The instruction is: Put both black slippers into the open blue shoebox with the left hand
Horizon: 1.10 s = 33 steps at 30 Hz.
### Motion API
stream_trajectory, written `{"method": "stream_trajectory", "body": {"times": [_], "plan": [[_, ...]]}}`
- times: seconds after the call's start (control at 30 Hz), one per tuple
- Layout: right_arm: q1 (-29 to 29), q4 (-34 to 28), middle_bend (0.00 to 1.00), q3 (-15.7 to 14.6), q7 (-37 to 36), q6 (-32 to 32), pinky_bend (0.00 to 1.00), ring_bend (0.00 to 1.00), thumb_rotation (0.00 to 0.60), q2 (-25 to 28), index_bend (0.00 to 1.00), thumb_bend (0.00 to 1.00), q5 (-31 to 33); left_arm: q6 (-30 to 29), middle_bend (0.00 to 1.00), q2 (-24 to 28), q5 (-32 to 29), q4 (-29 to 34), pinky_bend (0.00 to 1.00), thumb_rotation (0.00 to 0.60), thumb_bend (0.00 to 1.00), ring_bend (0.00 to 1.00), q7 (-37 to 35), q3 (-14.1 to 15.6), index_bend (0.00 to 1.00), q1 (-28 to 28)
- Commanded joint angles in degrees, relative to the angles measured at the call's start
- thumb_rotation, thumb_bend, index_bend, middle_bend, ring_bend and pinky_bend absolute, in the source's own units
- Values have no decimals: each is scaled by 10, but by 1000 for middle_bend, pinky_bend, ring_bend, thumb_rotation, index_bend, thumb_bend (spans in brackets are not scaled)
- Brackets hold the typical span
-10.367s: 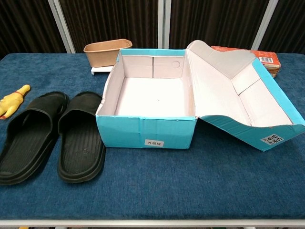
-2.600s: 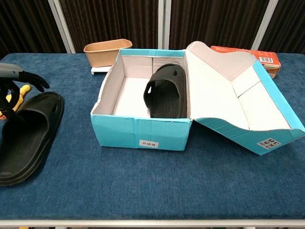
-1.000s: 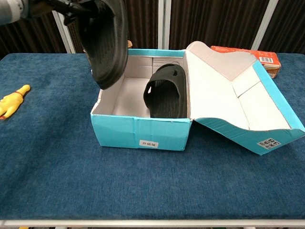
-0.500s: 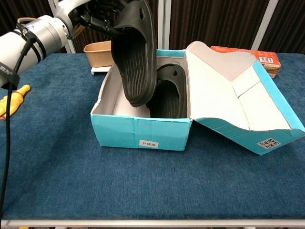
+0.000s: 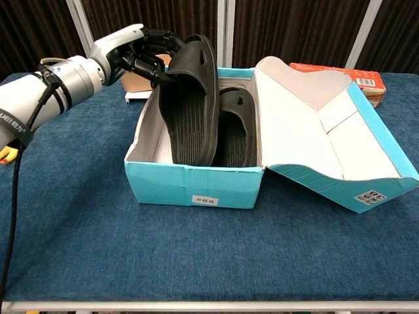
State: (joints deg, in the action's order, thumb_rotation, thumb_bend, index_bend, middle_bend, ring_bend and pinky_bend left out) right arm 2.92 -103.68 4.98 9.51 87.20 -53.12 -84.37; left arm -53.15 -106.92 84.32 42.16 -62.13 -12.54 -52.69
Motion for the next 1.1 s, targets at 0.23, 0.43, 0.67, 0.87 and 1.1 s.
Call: {"method": "stream_trajectory", "body": {"times": [0.23,0.43,0.67,0.87,1.1], "plan": [[1,-2,62,1,2,-2,61,0,600,1,56,90,3,67,633,10,-12,5,633,600,0,723,-11,17,595,-18],[2,-1,62,1,3,-5,61,0,600,0,56,91,6,119,632,11,-31,8,617,600,0,723,27,21,594,-27],[4,0,62,2,3,-10,61,0,600,0,56,91,9,152,632,2,-56,4,612,600,0,713,72,15,593,-31],[5,0,62,3,3,-11,60,0,600,0,56,91,11,164,627,-11,-69,-6,611,600,0,707,115,14,586,-29],[4,1,62,2,1,-10,61,0,600,-1,56,91,9,149,593,-23,-78,-10,610,600,0,682,186,13,550,-23]]}}
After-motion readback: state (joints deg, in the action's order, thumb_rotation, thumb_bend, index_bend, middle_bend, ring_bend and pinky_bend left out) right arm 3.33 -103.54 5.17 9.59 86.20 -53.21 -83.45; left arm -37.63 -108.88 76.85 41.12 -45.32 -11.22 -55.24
